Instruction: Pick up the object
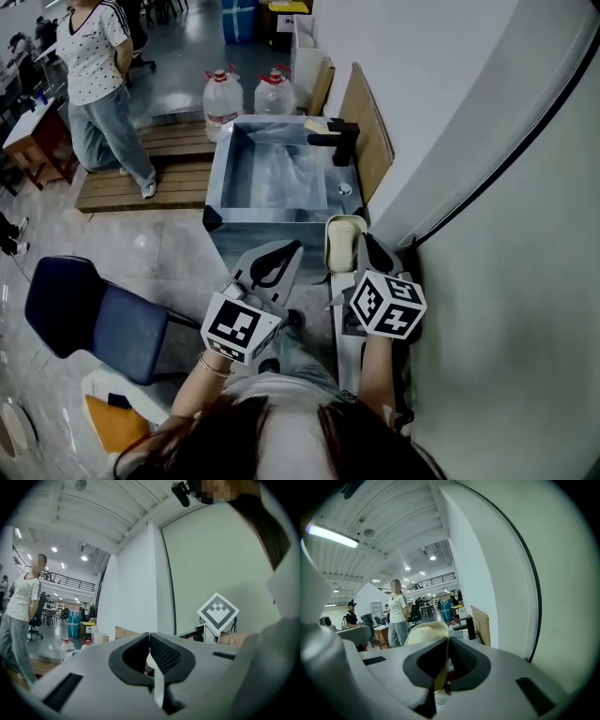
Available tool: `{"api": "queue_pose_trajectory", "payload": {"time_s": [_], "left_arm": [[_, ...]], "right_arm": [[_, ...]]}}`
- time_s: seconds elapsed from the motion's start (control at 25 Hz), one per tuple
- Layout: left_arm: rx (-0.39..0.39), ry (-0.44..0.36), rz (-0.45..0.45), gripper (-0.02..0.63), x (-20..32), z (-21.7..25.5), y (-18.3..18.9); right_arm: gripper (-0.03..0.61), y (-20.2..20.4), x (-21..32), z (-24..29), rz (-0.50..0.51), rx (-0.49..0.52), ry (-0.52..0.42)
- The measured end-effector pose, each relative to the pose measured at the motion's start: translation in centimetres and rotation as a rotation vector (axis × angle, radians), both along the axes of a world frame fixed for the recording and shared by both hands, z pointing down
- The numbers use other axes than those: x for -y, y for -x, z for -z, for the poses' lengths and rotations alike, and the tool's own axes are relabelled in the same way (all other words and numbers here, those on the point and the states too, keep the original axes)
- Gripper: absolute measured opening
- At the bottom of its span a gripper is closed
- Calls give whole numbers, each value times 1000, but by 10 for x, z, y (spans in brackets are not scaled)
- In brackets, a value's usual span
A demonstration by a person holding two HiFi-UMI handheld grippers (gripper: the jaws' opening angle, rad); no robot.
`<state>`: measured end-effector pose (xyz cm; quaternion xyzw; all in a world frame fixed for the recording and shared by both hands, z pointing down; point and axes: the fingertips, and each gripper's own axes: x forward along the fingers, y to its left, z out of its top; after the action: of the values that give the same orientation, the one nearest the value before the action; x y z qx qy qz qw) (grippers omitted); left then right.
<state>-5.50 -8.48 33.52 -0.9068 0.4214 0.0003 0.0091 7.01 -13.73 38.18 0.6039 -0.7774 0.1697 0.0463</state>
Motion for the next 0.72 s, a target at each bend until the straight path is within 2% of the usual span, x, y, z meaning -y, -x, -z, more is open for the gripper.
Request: {"api": "queue_pose_trajectory", "payload": {"time_s": [0.72], "left_arm": [[-5,-43,13,9,-75,10,28]], "right_arm": [[34,26,-83,36,8,7,-72]]}}
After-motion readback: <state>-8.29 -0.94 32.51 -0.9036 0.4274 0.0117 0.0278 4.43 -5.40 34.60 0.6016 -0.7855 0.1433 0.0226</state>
